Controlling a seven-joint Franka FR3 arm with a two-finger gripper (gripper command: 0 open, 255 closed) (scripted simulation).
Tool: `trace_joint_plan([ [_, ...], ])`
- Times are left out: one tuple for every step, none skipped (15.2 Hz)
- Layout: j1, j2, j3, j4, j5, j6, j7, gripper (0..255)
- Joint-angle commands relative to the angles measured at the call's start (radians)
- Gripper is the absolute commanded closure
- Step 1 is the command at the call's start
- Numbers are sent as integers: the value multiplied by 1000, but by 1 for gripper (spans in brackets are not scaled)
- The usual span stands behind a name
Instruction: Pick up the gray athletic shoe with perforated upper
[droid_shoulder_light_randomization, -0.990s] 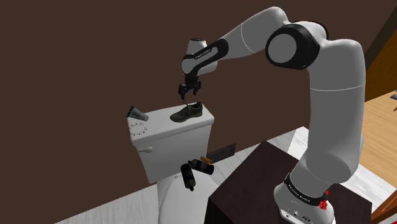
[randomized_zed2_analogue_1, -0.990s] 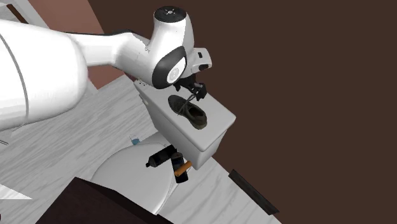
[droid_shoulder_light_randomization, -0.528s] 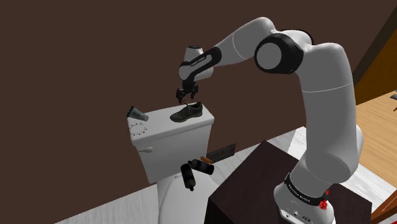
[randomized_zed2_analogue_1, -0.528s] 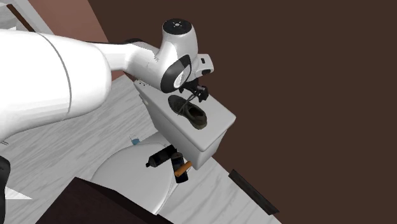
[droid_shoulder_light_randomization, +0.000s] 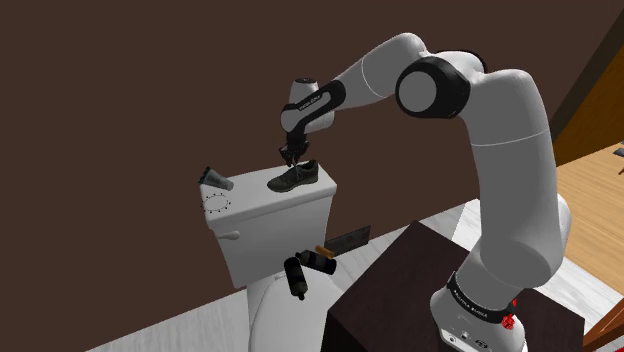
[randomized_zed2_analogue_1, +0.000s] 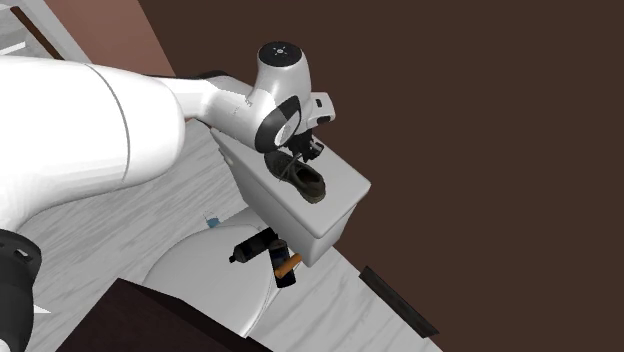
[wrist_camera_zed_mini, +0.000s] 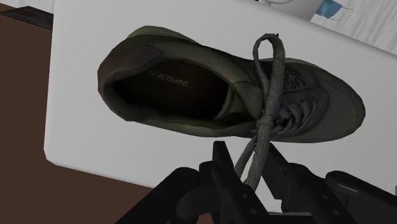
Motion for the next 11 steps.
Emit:
trace_joint_plan([
  [1,1,1,0,0,0,0,255],
  [0,1,1,0,0,0,0,255],
  [0,1,1,0,0,0,0,255],
  [0,1,1,1,0,0,0,255],
  [1,1,1,0,0,0,0,255],
  [-1,-1,0,0,0,-1,-1,255],
  [0,-9,0,2,0,-11,-1,255],
  [0,-16,-1,4,-1,-21,0,255],
  [0,-24,-1,6,-2,-30,1,255],
  [1,-32,-2,8,-2,-40,1,255],
  [1,-39,-2,11,-3,-50,2,255],
])
